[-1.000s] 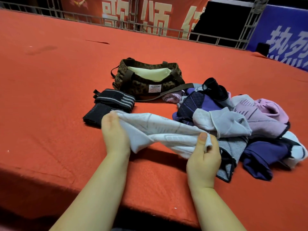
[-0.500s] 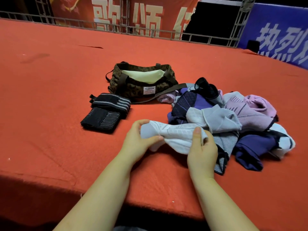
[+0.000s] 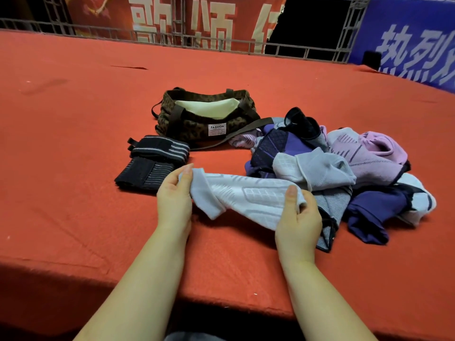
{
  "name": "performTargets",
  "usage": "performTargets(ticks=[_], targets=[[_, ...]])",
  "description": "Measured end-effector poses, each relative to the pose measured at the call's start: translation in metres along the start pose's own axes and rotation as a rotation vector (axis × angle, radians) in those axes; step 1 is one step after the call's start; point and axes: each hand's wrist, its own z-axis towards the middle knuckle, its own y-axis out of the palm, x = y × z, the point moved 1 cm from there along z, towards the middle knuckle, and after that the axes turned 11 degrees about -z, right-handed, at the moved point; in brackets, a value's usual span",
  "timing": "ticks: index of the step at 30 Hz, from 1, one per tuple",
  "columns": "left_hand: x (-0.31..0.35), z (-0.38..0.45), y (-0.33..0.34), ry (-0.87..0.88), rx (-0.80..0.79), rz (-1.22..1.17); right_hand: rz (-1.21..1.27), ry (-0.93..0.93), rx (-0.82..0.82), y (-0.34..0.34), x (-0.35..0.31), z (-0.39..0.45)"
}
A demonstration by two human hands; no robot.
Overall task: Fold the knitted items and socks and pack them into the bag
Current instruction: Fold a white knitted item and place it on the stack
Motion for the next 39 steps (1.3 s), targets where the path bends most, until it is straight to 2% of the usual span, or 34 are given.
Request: performTargets(ticks=[2,5,8,10,12,15,17,22,26,28,32,39], targets=[[-0.004,-0.002,0.002,0.034,-0.069,0.19,-0.004,0.01,0.005,-0.001,0.001,0.001],[-0.013,-0.01,0.001,0.331,-0.074,0.622,-0.019,0.023,0.015,-0.004,0.001,0.004],[-0.008,-0.018,0.006,0.68,-0.072,0.72,-0.036,0.033,0.022,-0.004,0.0,0.003],[-0.007,-0.021,0.008,0.778,-0.112,0.792,-0.046,0.036,0.018,-0.003,0.0,0.002],[-0.01,-0.021,0.007,0.709,-0.164,0.899,-0.05,0.039,0.011,-0.002,0.0,0.002],[-0.016,-0.018,0.005,0.403,-0.195,0.959,-0.055,0.034,-0.005,-0.001,0.001,0.002],[-0.018,-0.018,0.004,0.319,-0.211,0.959,-0.06,0.024,-0.017,0.0,0.002,0.001],[-0.016,-0.019,0.005,0.256,-0.239,0.898,-0.088,0.026,-0.022,0.001,0.003,0.002],[-0.015,-0.016,0.003,0.126,-0.251,0.711,-0.094,0.036,-0.028,0.0,0.001,0.002],[-0.015,-0.016,0.003,0.072,-0.226,0.6,-0.1,0.049,-0.039,0.001,0.001,0.001],[-0.008,-0.022,0.005,0.116,-0.173,0.509,-0.087,0.041,-0.041,-0.005,-0.005,0.003],[0.008,-0.021,-0.018,-0.036,-0.071,0.231,-0.124,-0.084,-0.043,-0.041,-0.019,0.019]])
